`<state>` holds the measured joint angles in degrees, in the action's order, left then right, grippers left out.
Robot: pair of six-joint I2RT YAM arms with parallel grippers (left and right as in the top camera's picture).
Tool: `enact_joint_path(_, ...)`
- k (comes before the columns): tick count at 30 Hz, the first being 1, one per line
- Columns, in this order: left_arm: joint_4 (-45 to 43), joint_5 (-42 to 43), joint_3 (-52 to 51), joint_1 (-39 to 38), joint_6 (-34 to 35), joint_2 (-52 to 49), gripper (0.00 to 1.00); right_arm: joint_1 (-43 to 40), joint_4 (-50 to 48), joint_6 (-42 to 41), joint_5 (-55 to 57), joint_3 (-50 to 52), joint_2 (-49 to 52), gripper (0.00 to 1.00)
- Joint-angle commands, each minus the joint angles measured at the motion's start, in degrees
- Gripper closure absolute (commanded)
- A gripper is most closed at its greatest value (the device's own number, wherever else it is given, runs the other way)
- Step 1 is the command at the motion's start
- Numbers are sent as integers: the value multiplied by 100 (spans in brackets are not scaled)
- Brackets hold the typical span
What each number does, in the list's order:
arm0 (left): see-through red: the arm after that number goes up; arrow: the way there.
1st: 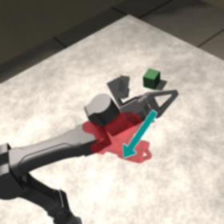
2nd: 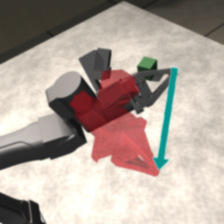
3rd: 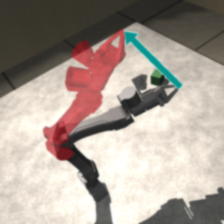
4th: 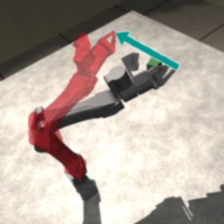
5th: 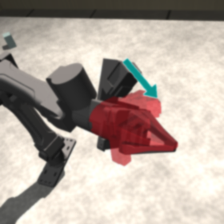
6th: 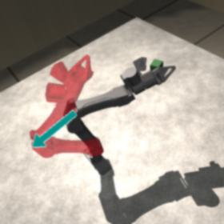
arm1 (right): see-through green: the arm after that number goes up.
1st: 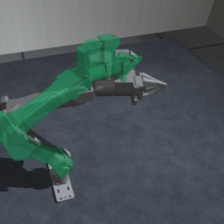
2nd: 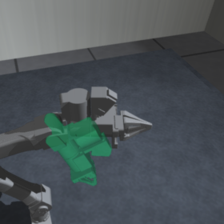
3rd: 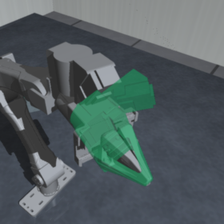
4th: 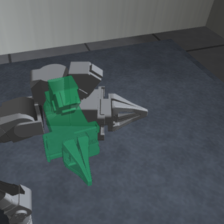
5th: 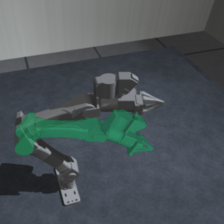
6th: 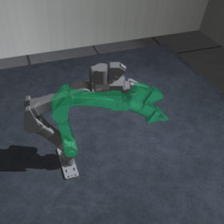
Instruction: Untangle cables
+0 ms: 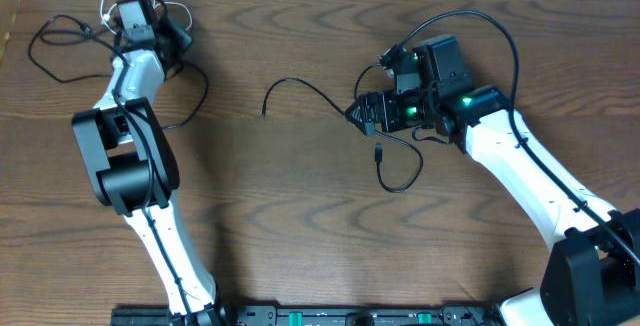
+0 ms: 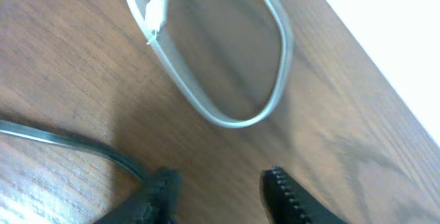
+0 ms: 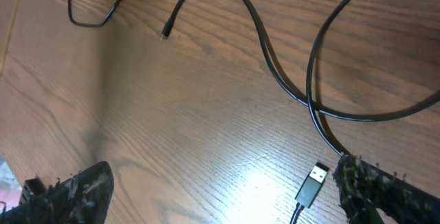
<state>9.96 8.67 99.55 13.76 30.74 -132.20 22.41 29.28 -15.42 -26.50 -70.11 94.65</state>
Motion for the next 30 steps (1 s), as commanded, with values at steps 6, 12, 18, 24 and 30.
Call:
enact_joint_path(6,1250,-986,254,435,-570,1051,28,20,57,83,-81,-26,42,1)
enact_joint_path(12,2632,-1792,101,1250,-1069,929,27,20,122,87,-90,-26,42,1)
enact_joint_path(18,3071,-1023,-343,1882,-1873,702,27,20,85,87,-87,-26,42,1)
enact_joint_path(24,2951,387,-474,2168,-1875,702,28,20,37,68,-90,-26,42,1)
enact_joint_path(30,3034,398,-575,1996,-2236,693,32,20,37,68,-90,-26,42,1)
